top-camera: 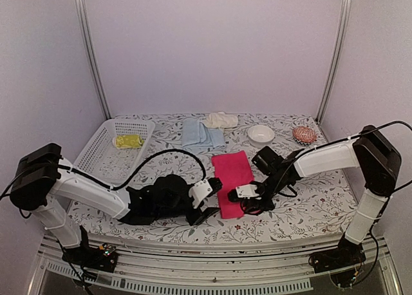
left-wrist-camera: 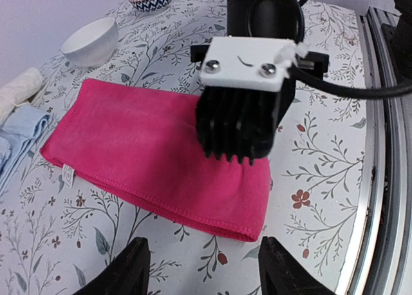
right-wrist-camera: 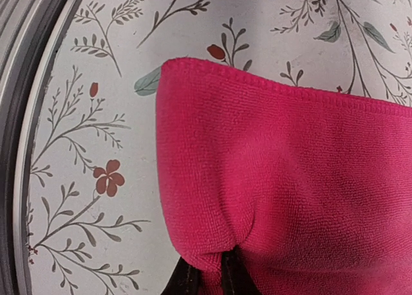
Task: Roll the towels
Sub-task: Roll the towel at the center of the board.
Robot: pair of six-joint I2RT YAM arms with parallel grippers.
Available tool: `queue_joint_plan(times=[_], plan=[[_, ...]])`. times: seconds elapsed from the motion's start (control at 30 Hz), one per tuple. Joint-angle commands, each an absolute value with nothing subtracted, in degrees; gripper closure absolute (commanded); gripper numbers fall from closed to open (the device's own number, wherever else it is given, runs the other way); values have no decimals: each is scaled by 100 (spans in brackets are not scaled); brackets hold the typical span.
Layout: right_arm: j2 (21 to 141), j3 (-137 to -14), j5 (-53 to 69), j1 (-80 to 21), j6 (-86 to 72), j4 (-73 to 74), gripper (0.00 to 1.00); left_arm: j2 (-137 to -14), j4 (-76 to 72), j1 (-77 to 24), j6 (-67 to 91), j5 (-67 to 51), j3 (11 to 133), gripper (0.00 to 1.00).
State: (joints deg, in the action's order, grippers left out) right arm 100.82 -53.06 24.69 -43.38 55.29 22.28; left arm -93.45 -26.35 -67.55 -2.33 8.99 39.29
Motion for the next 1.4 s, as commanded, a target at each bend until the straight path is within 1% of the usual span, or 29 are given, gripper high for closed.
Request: queue_joint_plan(times=[0.0, 0.1, 0.17, 0.23, 0.37, 0.43, 0.5, 0.63, 0.77, 0.9, 0.93, 1.0, 1.13, 1.2, 1.27, 1.33, 1.37], plan=[[10711, -5994, 3719, -4117, 5498, 4048, 91, -9205, -2827, -7112, -282, 1437, 3753, 41], [11226, -6684, 4441, -3914, 5540, 5022, 92, -9225, -2931, -7295, -534, 1394, 3658, 48], [11596, -7055, 4856, -3778, 5656, 5545, 92, -9349, -2984, -7342, -729, 1180, 3672, 51], [11965, -7389, 5140, -3657, 5745, 5966, 93, -9553, -3030, -7354, -927, 963, 3814, 51], [12584, -7875, 5501, -3478, 5975, 6664, 93, -10189, -3006, -7357, -1232, 931, 4363, 46], [12802, -7994, 5528, -3426, 6015, 6791, 93, -10596, -3033, -7365, -1376, 977, 4663, 45], [12900, -8033, 5493, -3389, 6008, 6811, 93, -10970, -3056, -7361, -1485, 1068, 4933, 47], [12912, -7954, 5405, -3384, 5924, 6674, 93, -11449, -3085, -7348, -1554, 1418, 5322, 47], [12914, -7912, 5359, -3384, 5842, 6594, 93, -11492, -3287, -7350, -1718, 1665, 5309, 47], [12906, -7901, 5305, -3388, 5809, 6579, 93, -11443, -3210, -7278, -1880, 1370, 5336, 45], [12908, -7901, 5297, -3384, 5805, 6573, 93, -11496, -3051, -7237, -1857, 1227, 5422, 47], [12909, -7901, 5294, -3384, 5801, 6555, 93, -11562, -2910, -7171, -1818, 1027, 5530, 54], [12909, -7910, 5313, -3384, 5779, 6554, 93, -11561, -2753, -7107, -1734, 664, 5538, 76], [12896, -7915, 5338, -3384, 5790, 6559, 93, -11560, -2685, -7089, -1707, 564, 5539, 84], [12871, -7927, 5359, -3384, 5804, 6583, 92, -11586, -2585, -7068, -1650, 518, 5577, 89], [12818, -7928, 5376, -3384, 5809, 6606, 92, -11609, -2522, -7046, -1594, 576, 5615, 90], [12770, -7921, 5397, -3377, 5814, 6620, 91, -11602, -2544, -7041, -1571, 640, 5605, 89]])
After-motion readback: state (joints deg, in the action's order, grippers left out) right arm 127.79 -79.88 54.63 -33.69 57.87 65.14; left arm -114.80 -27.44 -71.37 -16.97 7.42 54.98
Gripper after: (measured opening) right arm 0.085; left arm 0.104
